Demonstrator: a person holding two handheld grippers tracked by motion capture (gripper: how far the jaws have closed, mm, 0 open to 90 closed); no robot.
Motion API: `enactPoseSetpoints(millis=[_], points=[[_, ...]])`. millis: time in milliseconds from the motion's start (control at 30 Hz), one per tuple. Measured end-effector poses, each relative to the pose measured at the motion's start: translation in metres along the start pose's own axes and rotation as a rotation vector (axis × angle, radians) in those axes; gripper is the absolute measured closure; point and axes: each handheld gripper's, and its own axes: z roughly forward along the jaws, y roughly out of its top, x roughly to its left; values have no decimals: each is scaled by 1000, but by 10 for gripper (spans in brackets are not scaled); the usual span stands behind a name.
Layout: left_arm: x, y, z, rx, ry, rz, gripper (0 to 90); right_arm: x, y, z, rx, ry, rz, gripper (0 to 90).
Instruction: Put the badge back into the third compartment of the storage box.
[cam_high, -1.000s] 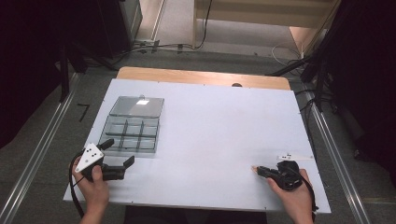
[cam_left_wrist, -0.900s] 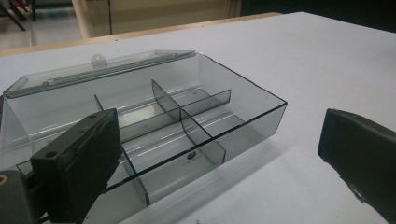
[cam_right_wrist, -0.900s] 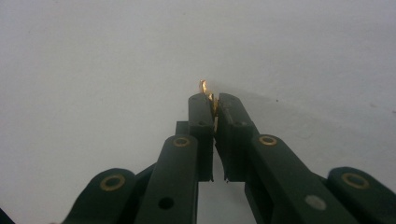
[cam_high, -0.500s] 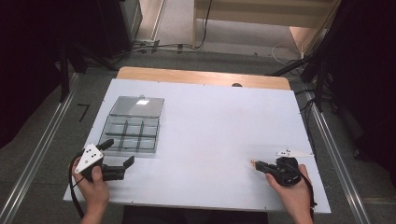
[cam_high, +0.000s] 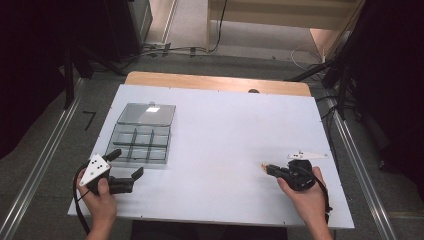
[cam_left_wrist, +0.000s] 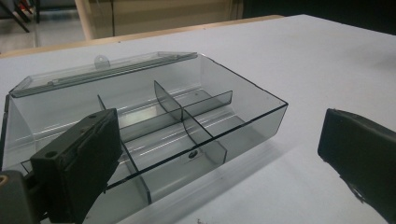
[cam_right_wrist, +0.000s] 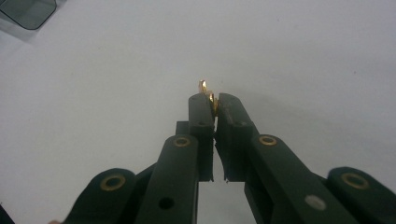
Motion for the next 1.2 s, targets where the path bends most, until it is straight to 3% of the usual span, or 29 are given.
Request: enactPoseSetpoints(millis=[600, 1200], points=[[0, 0, 0, 0, -7, 0, 0, 22, 27, 29, 9, 46, -43, 828], [1, 0, 0, -4, -9, -6, 0, 43, 59, 44, -1, 79, -90, 828]])
